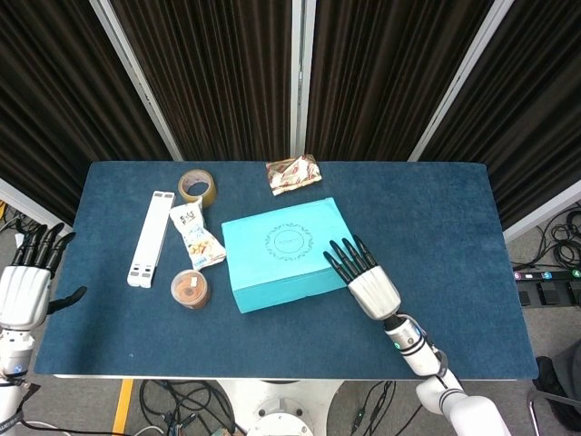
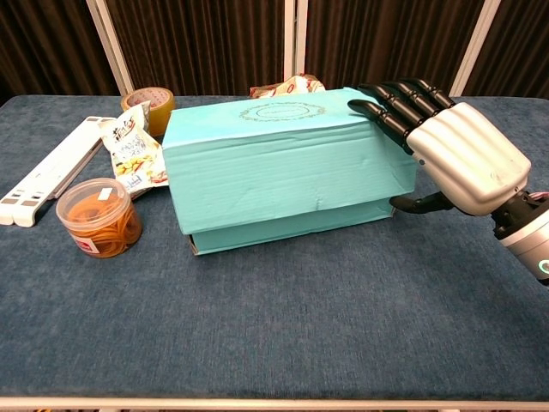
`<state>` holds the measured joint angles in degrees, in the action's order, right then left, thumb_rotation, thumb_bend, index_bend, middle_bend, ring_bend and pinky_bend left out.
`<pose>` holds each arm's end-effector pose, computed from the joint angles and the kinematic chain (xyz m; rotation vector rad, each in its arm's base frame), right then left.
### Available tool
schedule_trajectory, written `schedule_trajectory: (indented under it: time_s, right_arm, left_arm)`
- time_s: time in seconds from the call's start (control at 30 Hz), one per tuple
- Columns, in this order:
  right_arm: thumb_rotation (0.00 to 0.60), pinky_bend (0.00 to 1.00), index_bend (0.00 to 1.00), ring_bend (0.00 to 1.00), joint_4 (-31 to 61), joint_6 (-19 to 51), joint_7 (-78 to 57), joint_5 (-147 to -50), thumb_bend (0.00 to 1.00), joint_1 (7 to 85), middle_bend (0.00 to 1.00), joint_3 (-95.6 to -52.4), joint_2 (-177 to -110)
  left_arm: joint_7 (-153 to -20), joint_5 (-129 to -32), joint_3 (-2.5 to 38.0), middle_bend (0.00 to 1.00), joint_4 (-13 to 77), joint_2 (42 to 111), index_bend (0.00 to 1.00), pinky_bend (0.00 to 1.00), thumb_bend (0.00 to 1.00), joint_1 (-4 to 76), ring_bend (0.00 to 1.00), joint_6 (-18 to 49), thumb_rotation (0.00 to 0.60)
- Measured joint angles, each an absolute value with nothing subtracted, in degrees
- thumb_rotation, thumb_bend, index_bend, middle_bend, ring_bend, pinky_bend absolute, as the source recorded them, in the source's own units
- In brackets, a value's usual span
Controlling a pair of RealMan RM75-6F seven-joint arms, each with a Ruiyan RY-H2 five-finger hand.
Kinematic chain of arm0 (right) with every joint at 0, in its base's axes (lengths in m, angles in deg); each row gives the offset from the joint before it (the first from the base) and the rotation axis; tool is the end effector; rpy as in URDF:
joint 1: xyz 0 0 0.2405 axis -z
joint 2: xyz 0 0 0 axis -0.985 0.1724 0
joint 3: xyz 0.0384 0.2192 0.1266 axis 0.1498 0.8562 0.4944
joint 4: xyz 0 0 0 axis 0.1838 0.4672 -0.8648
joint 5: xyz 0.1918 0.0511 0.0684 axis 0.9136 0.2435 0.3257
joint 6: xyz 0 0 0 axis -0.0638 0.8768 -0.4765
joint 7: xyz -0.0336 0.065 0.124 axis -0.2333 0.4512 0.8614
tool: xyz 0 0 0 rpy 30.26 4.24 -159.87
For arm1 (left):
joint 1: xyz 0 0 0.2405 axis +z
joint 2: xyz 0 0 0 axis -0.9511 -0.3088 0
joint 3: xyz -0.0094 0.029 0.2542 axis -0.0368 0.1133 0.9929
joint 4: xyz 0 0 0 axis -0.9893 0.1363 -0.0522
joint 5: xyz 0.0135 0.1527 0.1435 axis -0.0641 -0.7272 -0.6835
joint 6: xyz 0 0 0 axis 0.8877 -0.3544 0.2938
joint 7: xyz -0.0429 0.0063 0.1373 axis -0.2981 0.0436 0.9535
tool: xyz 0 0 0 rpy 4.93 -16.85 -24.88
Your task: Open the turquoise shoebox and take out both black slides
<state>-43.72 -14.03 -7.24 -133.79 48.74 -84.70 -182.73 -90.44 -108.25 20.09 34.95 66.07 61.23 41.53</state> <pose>-0.2119 -0.2949 -0.0601 1.7598 -0.2058 1.2283 -0.3158 0.2272 0.1534 -1.3994 -0.6631 -1.0313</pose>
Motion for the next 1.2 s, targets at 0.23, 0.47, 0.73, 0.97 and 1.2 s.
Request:
schedule_trajectory:
  time_s: [0.23, 0.47, 0.73, 0.97, 1.2]
  right_arm:
    - [0.600, 0.00, 0.00, 0.00, -43.7, -14.7, -7.1, -133.6, 0.14, 48.3, 0.00, -84.9, -182.6]
    - [0.600, 0.00, 0.00, 0.00, -43.2, -15.9, -7.0, -133.4, 0.22, 47.8, 0.00, -84.9, -182.3]
    - [0.600, 0.00, 0.00, 0.00, -41.7, -17.2, -6.9, -132.9, 0.26, 47.2, 0.00, -84.4, -181.4]
    - [0.600, 0.00, 0.00, 0.00, -40.2, -17.5, -7.2, -132.0, 0.26, 46.3, 0.00, -83.2, -180.2]
    - [0.600, 0.00, 0.00, 0.00, -37.8, -18.2, -8.1, -131.3, 0.26, 43.8, 0.00, -81.6, -178.5]
  left_arm:
    - [-90.5, -108.4, 20.3, 0.05, 35.2, 65.9, 0.12, 0.18, 0.10, 61.2, 0.00, 41.4, 0.600]
    - [-90.5, -108.6, 20.4, 0.05, 35.8, 65.5, 0.12, 0.18, 0.10, 61.1, 0.00, 41.3, 0.600]
    - [-90.4, -108.8, 20.5, 0.05, 36.6, 65.1, 0.12, 0.18, 0.10, 61.0, 0.00, 41.2, 0.600]
    - [-90.2, -108.8, 20.6, 0.05, 36.8, 65.0, 0.12, 0.18, 0.10, 61.0, 0.00, 41.0, 0.600]
    - [-90.3, -108.7, 20.6, 0.05, 37.0, 64.9, 0.12, 0.18, 0.10, 61.0, 0.00, 40.9, 0.600]
